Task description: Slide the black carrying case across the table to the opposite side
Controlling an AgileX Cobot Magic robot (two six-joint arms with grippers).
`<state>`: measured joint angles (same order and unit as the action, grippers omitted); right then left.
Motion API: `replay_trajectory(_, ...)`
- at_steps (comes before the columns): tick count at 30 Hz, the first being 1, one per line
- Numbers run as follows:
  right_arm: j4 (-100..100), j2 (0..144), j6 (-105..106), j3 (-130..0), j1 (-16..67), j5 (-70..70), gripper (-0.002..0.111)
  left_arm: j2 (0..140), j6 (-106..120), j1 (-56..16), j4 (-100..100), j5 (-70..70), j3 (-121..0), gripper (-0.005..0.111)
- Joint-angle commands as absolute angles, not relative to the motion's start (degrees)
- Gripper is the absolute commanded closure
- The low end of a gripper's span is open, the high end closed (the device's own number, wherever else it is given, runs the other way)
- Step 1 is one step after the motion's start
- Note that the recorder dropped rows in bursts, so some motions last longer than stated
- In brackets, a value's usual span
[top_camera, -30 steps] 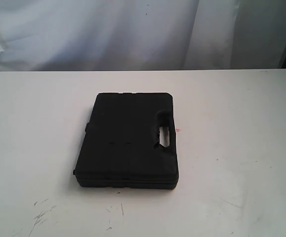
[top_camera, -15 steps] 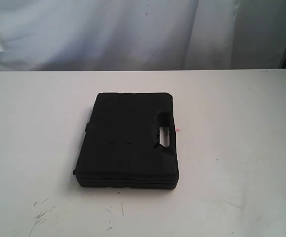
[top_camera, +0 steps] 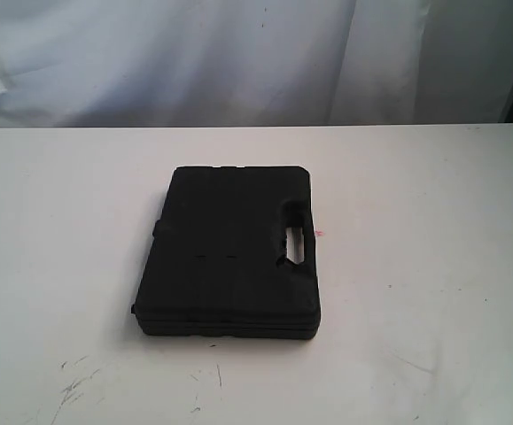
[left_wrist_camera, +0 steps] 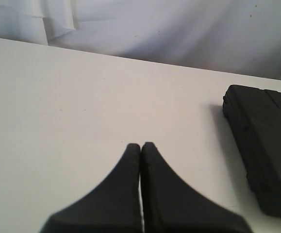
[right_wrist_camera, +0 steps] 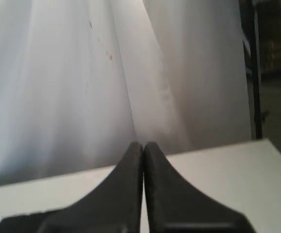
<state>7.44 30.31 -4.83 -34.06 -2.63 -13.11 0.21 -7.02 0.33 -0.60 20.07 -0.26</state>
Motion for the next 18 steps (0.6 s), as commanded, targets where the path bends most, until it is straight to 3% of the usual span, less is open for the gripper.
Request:
replay_trajectory(1, 7.8, 41.5, -3.7, -40.3, -2.4, -27.3, 0.108, 0.0, -6.9, 0.0, -0.5, 19.9, 0.0, 0.107)
replay_trajectory(8, 14.2, 55.1, 0.0, -43.6, -0.6, -47.8, 0.108, 0.0, -6.9, 0.0, -0.5, 19.9, 0.0, 0.107)
replay_trajectory(18, 22.2, 58.3, 5.8, -43.6, -0.5, -45.3, 0.108, 0.0, -7.0, 0.0, -0.5, 19.9, 0.0, 0.107)
